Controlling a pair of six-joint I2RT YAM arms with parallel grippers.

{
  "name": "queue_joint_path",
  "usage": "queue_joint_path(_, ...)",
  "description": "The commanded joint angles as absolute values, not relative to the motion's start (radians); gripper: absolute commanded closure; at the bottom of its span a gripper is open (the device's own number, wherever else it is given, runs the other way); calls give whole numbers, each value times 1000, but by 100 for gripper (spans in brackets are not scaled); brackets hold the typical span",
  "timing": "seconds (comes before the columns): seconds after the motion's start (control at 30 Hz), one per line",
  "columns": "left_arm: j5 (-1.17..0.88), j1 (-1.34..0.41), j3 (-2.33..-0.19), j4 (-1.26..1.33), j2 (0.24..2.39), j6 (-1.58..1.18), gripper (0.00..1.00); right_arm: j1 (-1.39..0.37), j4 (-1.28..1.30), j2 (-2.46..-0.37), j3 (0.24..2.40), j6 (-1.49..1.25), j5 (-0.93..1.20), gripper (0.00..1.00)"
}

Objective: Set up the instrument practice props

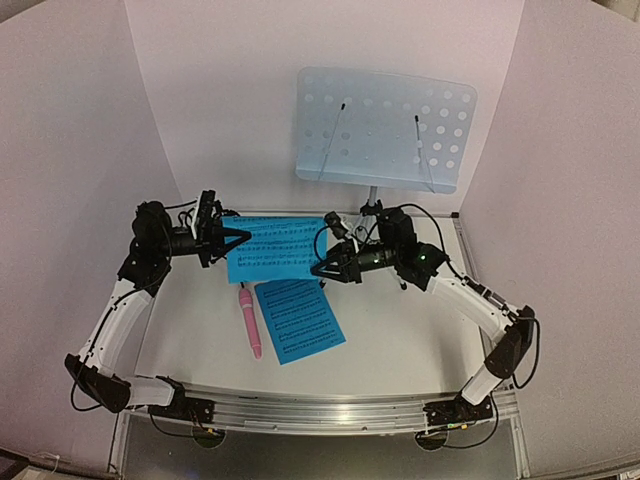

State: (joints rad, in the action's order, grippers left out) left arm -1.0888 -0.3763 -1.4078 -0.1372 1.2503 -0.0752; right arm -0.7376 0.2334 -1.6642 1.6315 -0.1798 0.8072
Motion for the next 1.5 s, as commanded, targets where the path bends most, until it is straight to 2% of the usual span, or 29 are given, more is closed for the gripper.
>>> queue_joint_path(0.0, -1065, -371, -1451, -73, 1241, -118, 100, -738, 190, -1610, 1571, -214, 906, 78)
queue_joint_path(0.07, -1066, -368, -1450, -72, 1244, -117, 100, -738, 179, -1587, 1537, -220, 913, 79)
queue_joint_path(0.3, -1070, -368, -1450, -63, 1250, -126, 100, -738, 146, -1565, 1500, -256, 914, 99)
queue_joint_path(0.57, -1071, -367, -1447, -73, 1246, -118, 100, -738, 140, -1556, 1499, -256, 911, 100)
queue_joint_path(0.8, -1087, -367, -1443, -69, 1246, -120, 100, -738, 140, -1575, 1527, -270, 872, 72)
queue_joint_path(1.27, -1094, -367, -1440, -82, 1242, -109, 100, -738, 134, -1559, 1547, -223, 932, 57)
queue_joint_path(1.47, -1095, -367, -1440, -80, 1241, -111, 100, -738, 123, -1594, 1587, -232, 923, 56)
